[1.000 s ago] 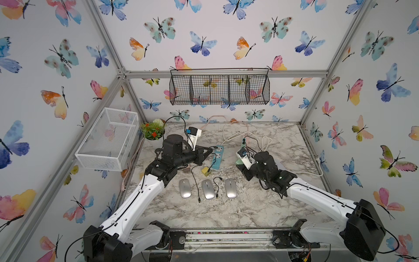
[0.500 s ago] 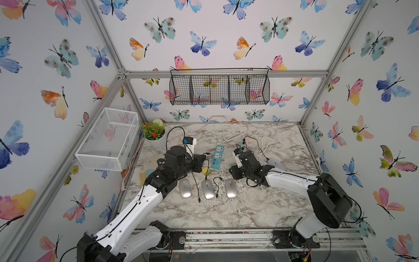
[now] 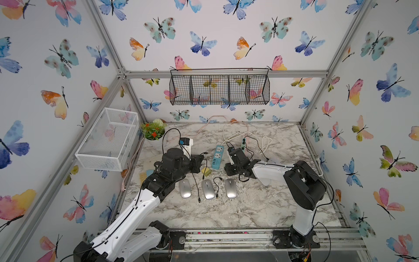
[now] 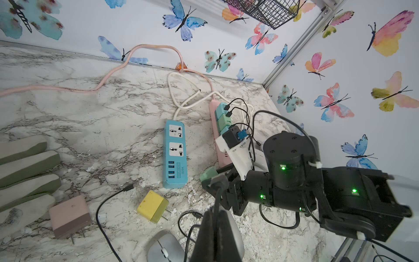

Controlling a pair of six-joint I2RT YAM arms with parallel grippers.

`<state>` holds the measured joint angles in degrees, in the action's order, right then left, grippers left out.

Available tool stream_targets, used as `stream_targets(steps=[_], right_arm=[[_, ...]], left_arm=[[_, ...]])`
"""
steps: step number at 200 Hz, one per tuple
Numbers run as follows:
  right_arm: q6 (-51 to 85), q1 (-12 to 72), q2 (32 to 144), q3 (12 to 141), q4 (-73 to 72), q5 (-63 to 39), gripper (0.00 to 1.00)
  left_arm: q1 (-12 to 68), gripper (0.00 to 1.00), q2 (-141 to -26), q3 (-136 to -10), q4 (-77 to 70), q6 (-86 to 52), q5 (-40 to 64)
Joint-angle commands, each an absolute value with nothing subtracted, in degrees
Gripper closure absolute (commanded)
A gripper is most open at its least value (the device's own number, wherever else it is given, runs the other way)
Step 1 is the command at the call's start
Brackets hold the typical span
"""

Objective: Unplug the wireless mouse
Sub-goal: Place the plug at the center of the board, then place the power cord at the center of the board.

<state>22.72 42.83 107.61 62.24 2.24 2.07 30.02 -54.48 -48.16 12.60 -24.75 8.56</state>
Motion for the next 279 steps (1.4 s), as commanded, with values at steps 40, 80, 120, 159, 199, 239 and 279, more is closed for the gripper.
stream_targets(steps=[40,80,120,159,199,239,279], right_arm=[[23.82,42.89,107.52,61.66,3.27,3.6,0.47],[23.04,42.89,103.03,60.05,2.78,3.21,0.35],[19.67,42.89,88.42,49.58,-7.82,-0.84,0.35],[14.32,42.89,73.79,39.2,-15.44,-7.74,0.34],[9.83,42.89,64.91,34.04,-22.33,-17.19,0.33],[6.94,42.89,63.68,33.66,-26.53,-26.23,0.37],[3.31,42.89,64.78,36.27,-23.97,-21.83,0.41]], left_arm=[[29.98,1.0,-54.58,-47.68,9.0,-27.11,11.4],[30.05,1.0,-55.02,-48.24,8.23,-27.85,12.3],[29.89,1.0,-55.8,-48.5,5.58,-30.04,14.25],[29.88,1.0,-59.95,-49.45,0.48,-32.63,18.57],[32.09,1.0,-64.86,-51.21,-5.28,-36.51,20.68],[36.75,1.0,-67.65,-53.0,-8.0,-37.26,20.1],[38.82,1.0,-67.8,-52.43,-9.05,-37.03,21.68]])
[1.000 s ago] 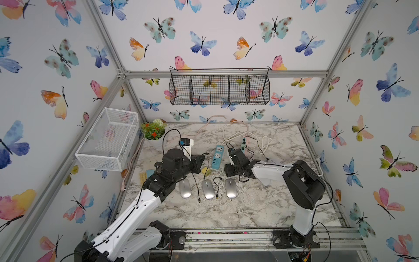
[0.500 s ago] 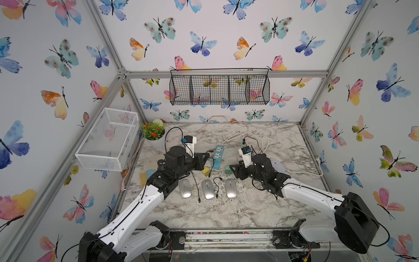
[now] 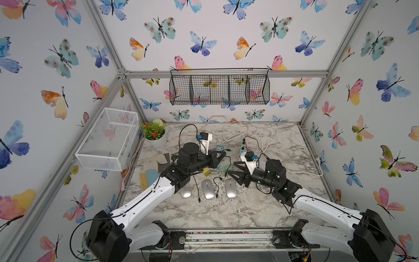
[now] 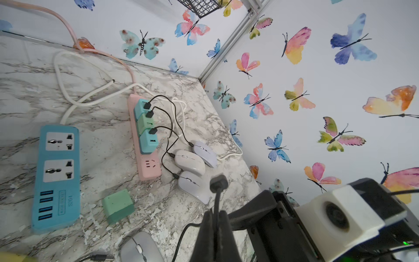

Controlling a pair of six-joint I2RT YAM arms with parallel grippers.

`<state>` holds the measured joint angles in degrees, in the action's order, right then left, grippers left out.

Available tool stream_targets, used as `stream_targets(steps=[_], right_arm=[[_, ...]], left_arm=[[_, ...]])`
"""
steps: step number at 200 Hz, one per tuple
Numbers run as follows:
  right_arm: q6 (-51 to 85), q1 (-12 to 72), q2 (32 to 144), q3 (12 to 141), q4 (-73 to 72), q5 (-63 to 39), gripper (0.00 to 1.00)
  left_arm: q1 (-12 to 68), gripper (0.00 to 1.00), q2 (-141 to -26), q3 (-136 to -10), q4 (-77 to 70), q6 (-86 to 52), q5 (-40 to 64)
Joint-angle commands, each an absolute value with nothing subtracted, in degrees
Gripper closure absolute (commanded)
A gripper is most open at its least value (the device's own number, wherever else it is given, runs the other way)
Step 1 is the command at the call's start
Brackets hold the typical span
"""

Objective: Unplug the wireless mouse
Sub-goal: Place the power cord at the center of the board.

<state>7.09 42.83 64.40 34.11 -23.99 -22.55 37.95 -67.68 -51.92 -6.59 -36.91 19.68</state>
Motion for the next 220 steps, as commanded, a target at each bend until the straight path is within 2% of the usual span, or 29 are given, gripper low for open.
stream_targets(steps=[1,42,84,134,220], right_arm=[[3.19,42.89,64.78,36.33,-23.94,-21.64,0.41],[-2.23,42.89,63.4,37.56,-21.18,-15.94,0.47],[-6.05,42.89,65.34,41.26,-17.97,-19.39,0.55],[-6.68,42.89,67.49,42.79,-18.59,-18.56,0.65],[-6.5,42.89,67.52,43.02,-17.63,-19.59,0.99]], left_arm=[[38.88,1.0,-67.83,-52.41,-9.05,-37.02,21.74],[39.38,1.0,-66.61,-51.68,-8.0,-36.02,22.13],[39.56,1.0,-66.41,-51.45,-8.01,-35.76,23.73],[39.64,1.0,-66.71,-51.6,-8.07,-35.51,24.21],[39.64,1.0,-66.8,-51.34,-7.96,-35.88,22.94]])
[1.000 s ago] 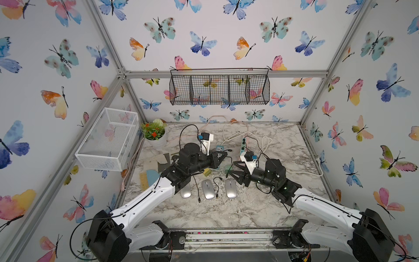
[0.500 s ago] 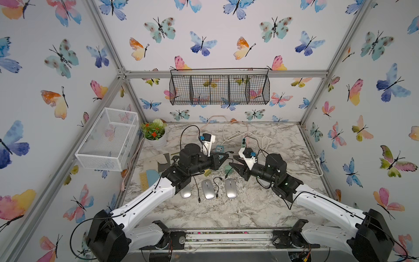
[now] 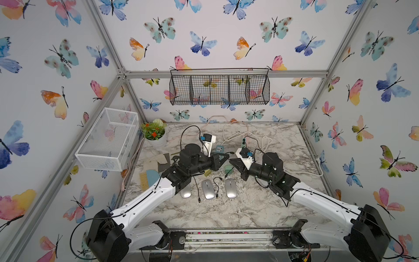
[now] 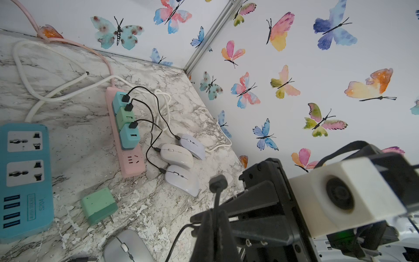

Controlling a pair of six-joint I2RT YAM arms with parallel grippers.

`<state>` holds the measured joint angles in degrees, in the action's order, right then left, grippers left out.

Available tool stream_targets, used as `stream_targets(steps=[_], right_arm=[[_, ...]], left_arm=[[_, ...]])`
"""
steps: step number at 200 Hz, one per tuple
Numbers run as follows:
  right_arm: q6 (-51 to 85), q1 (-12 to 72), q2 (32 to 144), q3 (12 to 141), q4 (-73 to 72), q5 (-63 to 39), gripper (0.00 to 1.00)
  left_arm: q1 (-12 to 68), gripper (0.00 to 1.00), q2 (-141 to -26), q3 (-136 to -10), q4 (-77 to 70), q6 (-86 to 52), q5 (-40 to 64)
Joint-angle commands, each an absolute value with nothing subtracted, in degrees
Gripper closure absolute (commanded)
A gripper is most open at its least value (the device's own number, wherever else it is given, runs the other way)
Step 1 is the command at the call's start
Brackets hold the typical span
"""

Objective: Unplug the wireless mouse
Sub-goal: Place the power cord at the center of the board.

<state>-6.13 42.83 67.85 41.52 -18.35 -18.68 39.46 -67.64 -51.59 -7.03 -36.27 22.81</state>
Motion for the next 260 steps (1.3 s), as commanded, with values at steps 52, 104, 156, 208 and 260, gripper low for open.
stream_targets(steps=[52,104,156,208,260], right_arm=[[-4.84,42.89,68.59,46.14,-9.29,-16.49,0.99],[-0.58,42.89,70.68,52.56,14.51,-14.23,0.99],[7.47,42.81,72.63,54.71,32.5,-11.31,0.98],[13.59,42.83,74.8,56.29,41.21,-9.23,0.98],[16.61,42.8,81.55,53.26,35.4,-0.85,0.98]], left_arm=[[39.39,0.32,-64.82,-51.9,-5.32,-34.41,17.15],[38.32,0.02,-59.25,-53.09,3.79,-28.44,-0.73],[38.23,0.02,-55.35,-50.15,6.33,-30.4,-15.74],[38.23,0.02,-52.71,-46.44,5.24,-30.49,-19.94],[38.23,0.02,-51.26,-43.63,6.71,-31.46,-18.02]])
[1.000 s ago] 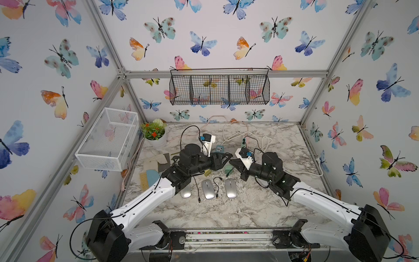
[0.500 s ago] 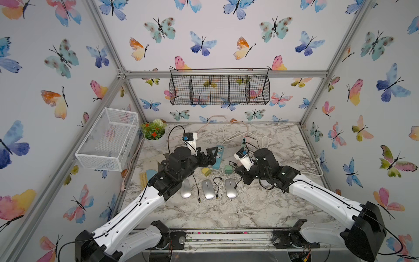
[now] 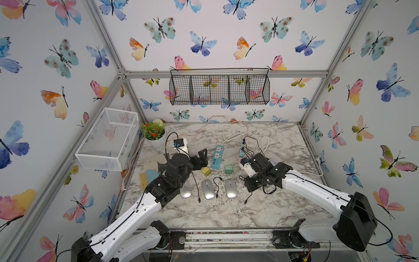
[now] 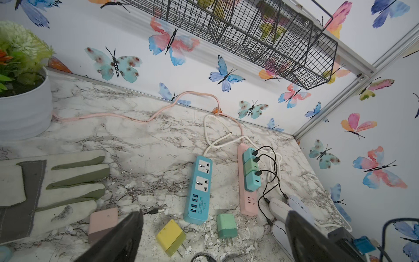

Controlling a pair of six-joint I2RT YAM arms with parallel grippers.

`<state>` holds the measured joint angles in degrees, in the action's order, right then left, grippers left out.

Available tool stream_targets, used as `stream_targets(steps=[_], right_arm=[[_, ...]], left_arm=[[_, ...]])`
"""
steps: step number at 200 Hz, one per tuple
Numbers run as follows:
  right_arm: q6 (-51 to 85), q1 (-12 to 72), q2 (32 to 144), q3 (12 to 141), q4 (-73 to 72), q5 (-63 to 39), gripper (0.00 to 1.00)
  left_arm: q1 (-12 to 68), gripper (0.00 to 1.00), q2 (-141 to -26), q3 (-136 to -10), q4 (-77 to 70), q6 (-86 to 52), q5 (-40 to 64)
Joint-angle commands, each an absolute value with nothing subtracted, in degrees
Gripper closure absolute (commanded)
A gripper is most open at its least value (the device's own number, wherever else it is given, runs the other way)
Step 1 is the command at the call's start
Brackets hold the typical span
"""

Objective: Unplug the wireless mouse
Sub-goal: Place the power cord at the center of the board.

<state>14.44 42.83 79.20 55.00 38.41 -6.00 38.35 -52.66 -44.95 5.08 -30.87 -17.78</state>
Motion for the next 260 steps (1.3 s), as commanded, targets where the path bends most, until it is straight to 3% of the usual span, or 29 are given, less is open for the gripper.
stream_targets(steps=[1,36,102,191,206,260], right_arm=[[16.61,42.8,81.55,53.08,34.88,-0.82,0.98],[14.07,42.8,83.15,47.9,20.93,-0.41,0.98],[12.39,42.8,88.3,44.49,9.67,3.57,0.98],[14.27,42.8,96.35,46.78,5.96,4.32,0.96],[15.15,42.87,96.61,47.11,6.08,4.92,0.9],[16.25,42.81,93.59,46.71,6.88,4.42,0.52]], left_arm=[[38.19,0.02,-51.25,-43.57,6.78,-31.55,-17.93],[38.22,0.02,-50.82,-42.6,8.47,-32.83,-16.03],[38.22,0.02,-50.32,-41.4,8.7,-33.57,-15.33],[38.01,0.02,-50.42,-41.09,8.79,-33.84,-14.3],[38.06,0.02,-50.42,-41.09,9.03,-33.84,-14.26],[37.96,0.02,-50.57,-40.9,8.89,-34.28,-14.32]])
